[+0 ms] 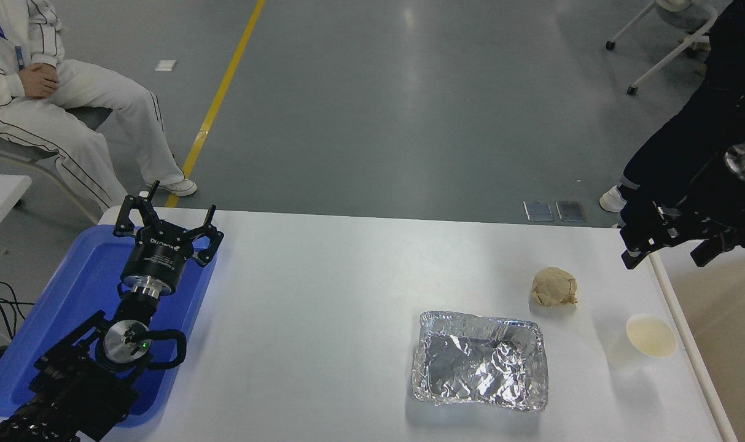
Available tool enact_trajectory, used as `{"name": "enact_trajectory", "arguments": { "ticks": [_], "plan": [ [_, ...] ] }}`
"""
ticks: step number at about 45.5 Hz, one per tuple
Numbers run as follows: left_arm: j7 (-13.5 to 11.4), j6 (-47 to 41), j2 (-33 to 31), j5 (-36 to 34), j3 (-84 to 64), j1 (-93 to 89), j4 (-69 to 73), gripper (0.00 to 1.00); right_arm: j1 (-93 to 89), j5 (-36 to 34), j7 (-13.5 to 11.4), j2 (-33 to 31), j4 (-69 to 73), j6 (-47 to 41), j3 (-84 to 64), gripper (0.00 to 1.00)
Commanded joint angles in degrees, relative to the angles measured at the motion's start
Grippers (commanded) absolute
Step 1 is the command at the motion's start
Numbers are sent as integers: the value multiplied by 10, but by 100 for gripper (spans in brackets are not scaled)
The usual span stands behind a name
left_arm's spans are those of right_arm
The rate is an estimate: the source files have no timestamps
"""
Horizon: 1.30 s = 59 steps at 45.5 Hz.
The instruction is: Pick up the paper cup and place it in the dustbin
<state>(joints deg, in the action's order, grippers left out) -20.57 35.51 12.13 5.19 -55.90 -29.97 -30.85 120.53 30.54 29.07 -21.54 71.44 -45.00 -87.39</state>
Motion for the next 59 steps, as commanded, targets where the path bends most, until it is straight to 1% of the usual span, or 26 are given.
{"name": "enact_trajectory", "arguments": {
  "ticks": [1, 3, 7, 12, 15, 24, 36, 50, 59],
  "plan": [
    [0, 0, 0, 0, 0, 0, 0, 100, -38, -14, -1, -13, -5, 0, -5, 100],
    [0, 0, 0, 0, -1, 0, 0, 100, -46, -14, -1, -17, -10, 0, -5, 100],
    [0, 0, 0, 0, 0, 0, 0, 100, -68, -16, -2, -29, -17, 0, -5, 97],
    [0, 0, 0, 0, -1, 0, 0, 100, -108, -18, -2, -38, -39, 65, -5, 97],
    [0, 0, 0, 0, 0, 0, 0, 100, -133, -18, -2, -38, -50, 82, -4, 98],
    [0, 0, 0, 0, 0, 0, 0, 100, -220, -19, -1, -40, -139, 85, 13, 100],
    [0, 0, 0, 0, -1, 0, 0, 100, -347, -16, -1, -49, -263, 85, 78, 100],
    [0, 0, 0, 0, -1, 0, 0, 100, -429, -7, -1, -49, -325, 88, 109, 100],
    [-1, 0, 0, 0, -1, 0, 0, 100, -453, -7, -1, -52, -339, 114, 109, 100]
  ]
}}
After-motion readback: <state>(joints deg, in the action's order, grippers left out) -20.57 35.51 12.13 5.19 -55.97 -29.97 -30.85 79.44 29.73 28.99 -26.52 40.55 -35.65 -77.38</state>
